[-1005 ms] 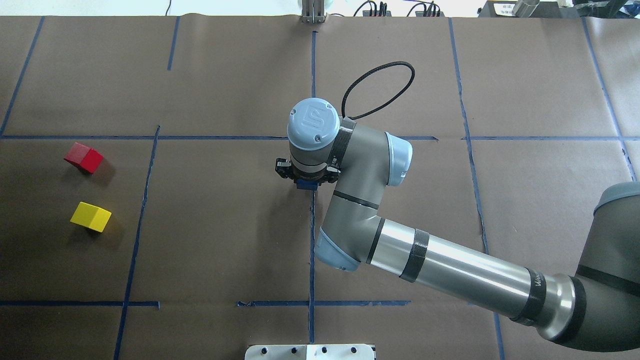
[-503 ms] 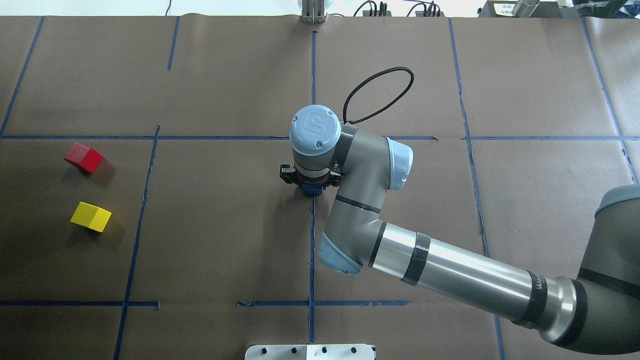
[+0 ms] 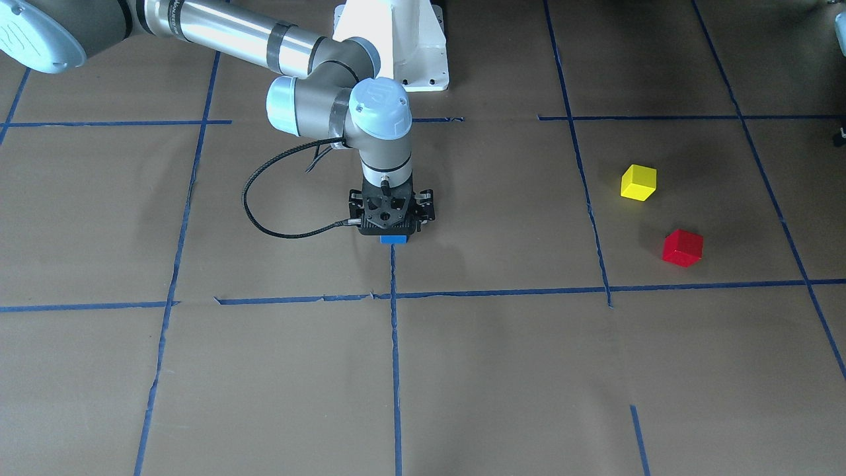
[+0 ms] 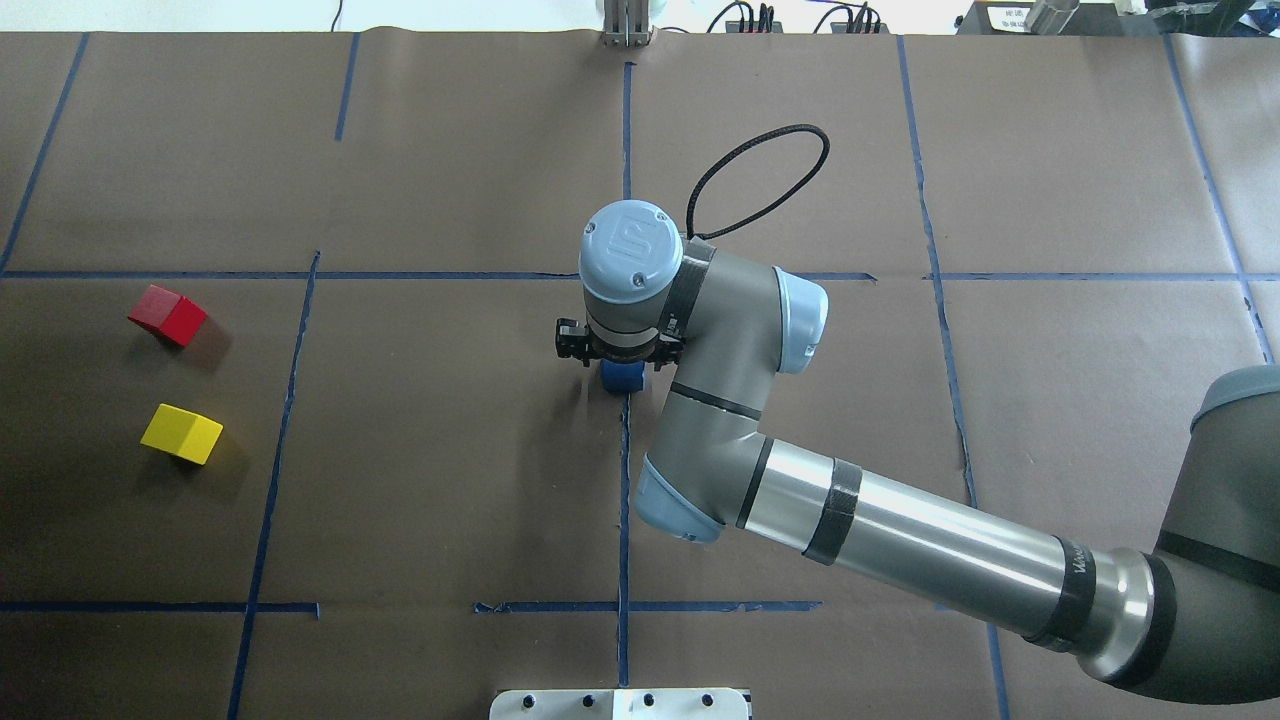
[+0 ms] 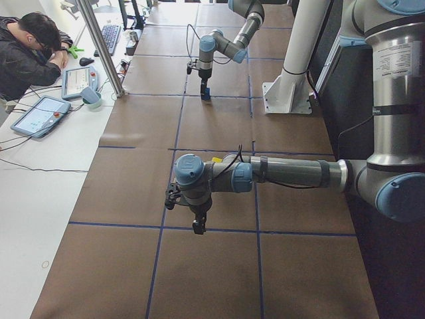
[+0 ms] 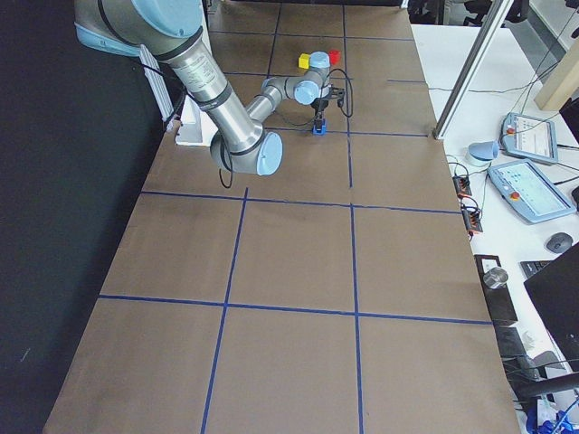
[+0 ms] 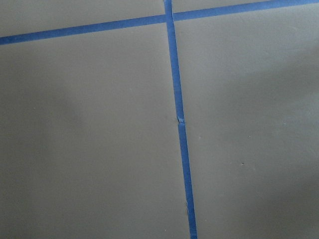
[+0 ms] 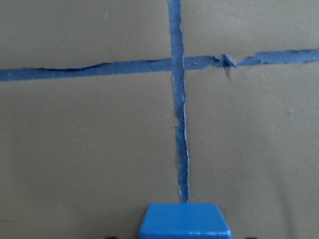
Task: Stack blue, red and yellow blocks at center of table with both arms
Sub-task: 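Set the blue cube down at center and open the right gripper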
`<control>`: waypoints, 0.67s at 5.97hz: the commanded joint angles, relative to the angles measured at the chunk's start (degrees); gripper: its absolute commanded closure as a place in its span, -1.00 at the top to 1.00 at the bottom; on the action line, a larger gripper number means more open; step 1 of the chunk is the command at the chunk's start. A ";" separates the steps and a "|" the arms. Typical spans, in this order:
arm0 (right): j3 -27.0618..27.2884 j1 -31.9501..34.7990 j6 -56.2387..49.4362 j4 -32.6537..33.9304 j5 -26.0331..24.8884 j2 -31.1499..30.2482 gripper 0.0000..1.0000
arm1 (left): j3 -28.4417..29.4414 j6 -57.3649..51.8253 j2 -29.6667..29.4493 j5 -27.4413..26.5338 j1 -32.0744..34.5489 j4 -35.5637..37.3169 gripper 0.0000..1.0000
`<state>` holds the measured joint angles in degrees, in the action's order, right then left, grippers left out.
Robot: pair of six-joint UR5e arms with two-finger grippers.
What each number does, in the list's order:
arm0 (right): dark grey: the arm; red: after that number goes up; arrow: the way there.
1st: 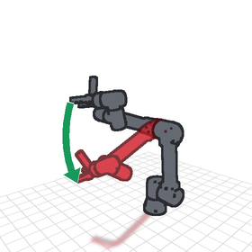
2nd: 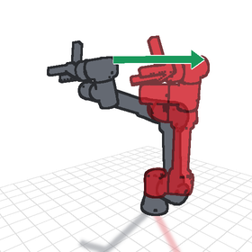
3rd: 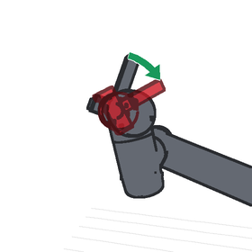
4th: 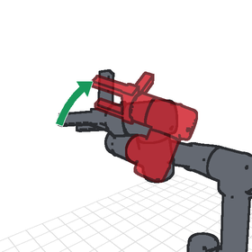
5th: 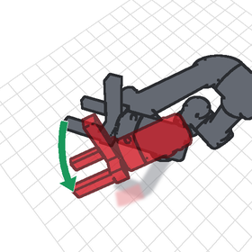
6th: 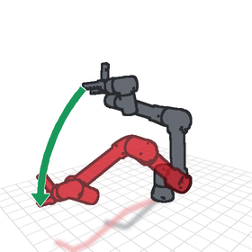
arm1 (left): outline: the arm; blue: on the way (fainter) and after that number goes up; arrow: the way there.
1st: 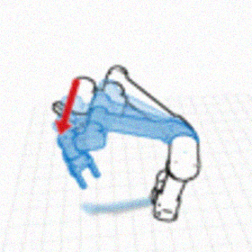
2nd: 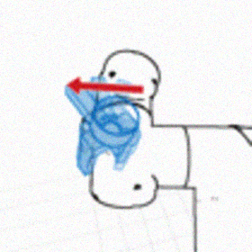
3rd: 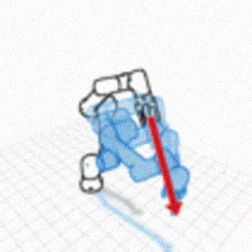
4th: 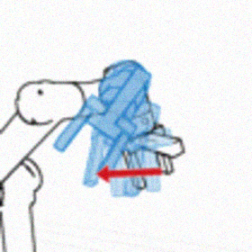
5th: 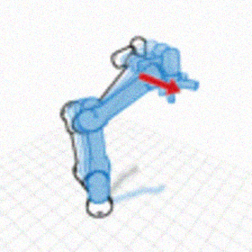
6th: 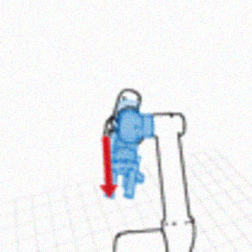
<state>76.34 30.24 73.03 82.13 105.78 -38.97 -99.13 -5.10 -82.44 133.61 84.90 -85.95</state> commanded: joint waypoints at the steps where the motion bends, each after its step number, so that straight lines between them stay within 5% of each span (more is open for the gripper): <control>1: 3.18 6.45 -6.87 6.41 3.36 -0.49 1.00 | 0.08 0.00 0.00 -0.02 0.00 -0.01 1.00; 4: 12.83 23.14 -26.55 7.26 16.18 -16.43 1.00 | -0.79 0.00 -0.09 -0.02 0.00 -0.10 1.00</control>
<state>85.49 47.93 53.30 89.21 118.27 -49.44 -99.37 -5.10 -82.50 133.59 84.90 -86.02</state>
